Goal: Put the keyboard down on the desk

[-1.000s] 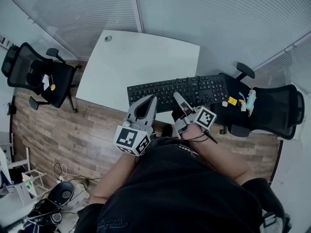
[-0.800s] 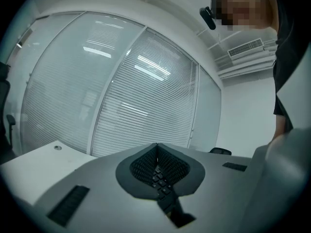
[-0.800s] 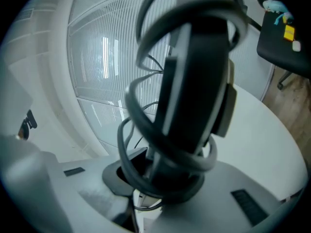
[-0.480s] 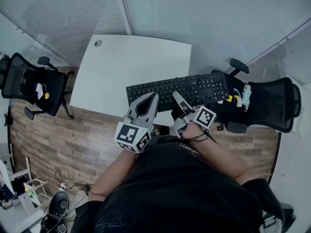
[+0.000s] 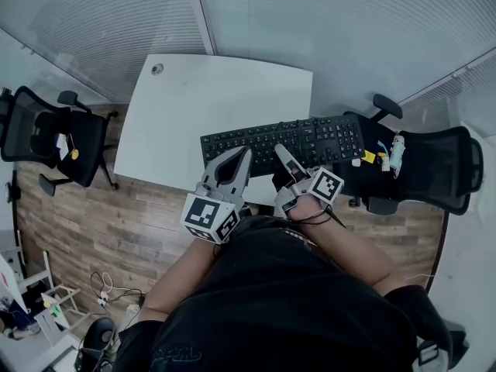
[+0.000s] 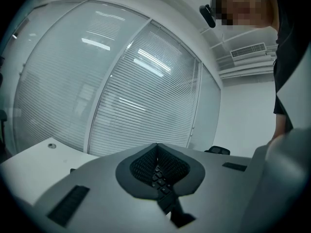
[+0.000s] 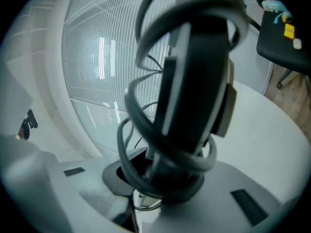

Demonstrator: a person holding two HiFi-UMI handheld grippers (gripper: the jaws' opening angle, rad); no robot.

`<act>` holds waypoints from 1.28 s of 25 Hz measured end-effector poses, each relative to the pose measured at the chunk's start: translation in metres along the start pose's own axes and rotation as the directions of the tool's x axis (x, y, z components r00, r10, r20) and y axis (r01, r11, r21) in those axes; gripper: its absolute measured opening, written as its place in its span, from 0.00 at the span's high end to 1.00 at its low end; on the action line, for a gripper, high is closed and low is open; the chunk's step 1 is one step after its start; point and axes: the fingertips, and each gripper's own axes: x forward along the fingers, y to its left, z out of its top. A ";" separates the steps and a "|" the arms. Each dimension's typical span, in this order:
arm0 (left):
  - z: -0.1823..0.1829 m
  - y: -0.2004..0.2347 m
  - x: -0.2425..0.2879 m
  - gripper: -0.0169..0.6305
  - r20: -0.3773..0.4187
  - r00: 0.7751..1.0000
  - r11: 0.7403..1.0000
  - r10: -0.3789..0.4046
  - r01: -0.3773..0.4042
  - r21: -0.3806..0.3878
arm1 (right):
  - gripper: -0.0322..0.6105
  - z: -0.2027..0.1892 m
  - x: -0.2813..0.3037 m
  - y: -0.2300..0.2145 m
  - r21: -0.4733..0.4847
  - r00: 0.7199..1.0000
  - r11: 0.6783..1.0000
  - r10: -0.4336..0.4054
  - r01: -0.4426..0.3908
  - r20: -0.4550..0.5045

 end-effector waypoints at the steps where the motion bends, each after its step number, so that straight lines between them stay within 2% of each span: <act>1: 0.000 0.006 0.000 0.95 -0.004 1.000 1.000 0.003 -0.003 -0.003 | 0.80 -0.002 0.006 0.000 0.004 1.000 1.000 0.002 -0.002 -0.002; 14: -0.005 0.087 0.006 0.95 -0.078 0.996 0.998 0.035 -0.039 -0.055 | 0.80 -0.010 0.085 -0.027 0.036 0.999 0.998 -0.043 0.044 -0.015; 21: -0.011 0.122 0.014 0.95 -0.124 0.992 0.996 0.025 -0.034 -0.078 | 0.80 -0.021 0.122 -0.050 0.012 0.998 0.999 -0.047 0.048 -0.043; 25: -0.028 0.141 0.024 0.95 -0.177 0.984 0.996 0.001 -0.017 -0.085 | 0.80 -0.033 0.138 -0.068 0.021 0.993 0.996 -0.090 0.091 -0.070; 30: -0.055 0.162 0.033 0.95 -0.251 0.968 0.995 -0.011 -0.015 -0.102 | 0.80 -0.046 0.158 -0.082 0.013 0.992 0.996 -0.088 0.089 -0.096; 32: -0.061 0.169 0.036 0.95 -0.272 0.962 0.994 -0.022 -0.008 -0.110 | 0.80 -0.052 0.164 -0.092 0.021 0.990 0.993 -0.110 0.112 -0.093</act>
